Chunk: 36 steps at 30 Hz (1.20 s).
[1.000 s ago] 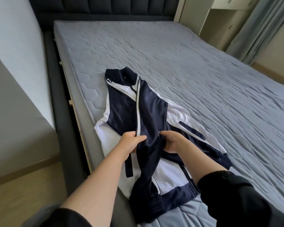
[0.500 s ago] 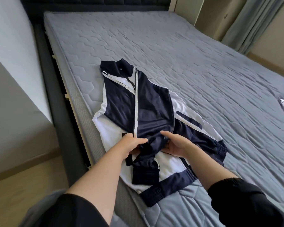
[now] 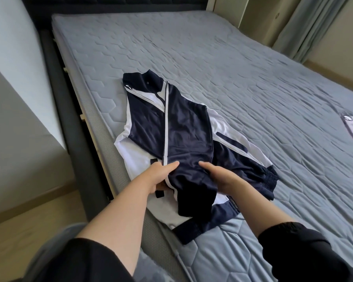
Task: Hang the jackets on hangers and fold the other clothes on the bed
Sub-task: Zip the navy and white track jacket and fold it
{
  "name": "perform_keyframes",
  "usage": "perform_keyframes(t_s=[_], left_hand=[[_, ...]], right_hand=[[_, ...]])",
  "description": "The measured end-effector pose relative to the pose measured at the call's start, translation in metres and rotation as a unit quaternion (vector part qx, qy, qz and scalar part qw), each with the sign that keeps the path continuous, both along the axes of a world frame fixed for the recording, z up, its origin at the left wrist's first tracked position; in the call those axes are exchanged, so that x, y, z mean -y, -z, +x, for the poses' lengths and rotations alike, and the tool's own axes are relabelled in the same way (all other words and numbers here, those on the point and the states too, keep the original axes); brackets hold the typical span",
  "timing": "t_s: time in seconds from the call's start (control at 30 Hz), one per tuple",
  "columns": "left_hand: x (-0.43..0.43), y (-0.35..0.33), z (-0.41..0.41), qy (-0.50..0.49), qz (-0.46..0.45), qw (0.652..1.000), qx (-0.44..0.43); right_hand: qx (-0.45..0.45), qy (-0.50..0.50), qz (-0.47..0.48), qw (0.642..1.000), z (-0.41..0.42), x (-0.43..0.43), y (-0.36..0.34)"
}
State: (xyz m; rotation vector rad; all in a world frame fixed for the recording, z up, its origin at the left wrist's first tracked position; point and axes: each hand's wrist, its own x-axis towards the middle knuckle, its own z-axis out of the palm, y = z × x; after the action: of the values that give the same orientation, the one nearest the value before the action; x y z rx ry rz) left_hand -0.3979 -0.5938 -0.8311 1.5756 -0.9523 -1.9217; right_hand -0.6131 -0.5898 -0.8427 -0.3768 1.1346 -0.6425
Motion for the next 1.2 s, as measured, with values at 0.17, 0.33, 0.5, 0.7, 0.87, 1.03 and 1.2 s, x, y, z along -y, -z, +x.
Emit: perform_keyframes(t_s=[0.17, 0.33, 0.5, 0.7, 0.87, 1.03, 1.2], left_hand=[[-0.011, -0.004, -0.002, 0.156, 0.049, 0.986, 0.032], [-0.007, -0.013, 0.000, 0.053, 0.077, 0.990, -0.106], [-0.020, -0.010, -0.003, 0.114, 0.125, 0.984, -0.048], [-0.015, -0.008, -0.004, 0.000, 0.156, 0.983, -0.100], [-0.020, -0.006, -0.004, -0.009, 0.171, 0.983, -0.059], [-0.019, -0.010, -0.002, 0.029, 0.152, 0.985, -0.077], [-0.002, -0.008, 0.000, -0.111, -0.001, 0.994, -0.009]], right_hand=[[-0.107, 0.054, -0.098, 0.988, -0.001, -0.007, 0.004], [-0.077, 0.190, -0.136, 0.969, 0.008, 0.004, 0.003], [-0.058, 0.180, -0.068, 0.979, 0.006, 0.001, 0.000], [-0.022, 0.029, -0.031, 0.999, -0.007, -0.019, 0.005], [-0.031, 0.074, -0.052, 0.995, -0.011, -0.015, 0.010], [-0.073, 0.107, -0.050, 0.990, -0.004, 0.010, 0.002], [-0.214, 0.209, -0.085, 0.950, -0.012, 0.053, -0.011]])
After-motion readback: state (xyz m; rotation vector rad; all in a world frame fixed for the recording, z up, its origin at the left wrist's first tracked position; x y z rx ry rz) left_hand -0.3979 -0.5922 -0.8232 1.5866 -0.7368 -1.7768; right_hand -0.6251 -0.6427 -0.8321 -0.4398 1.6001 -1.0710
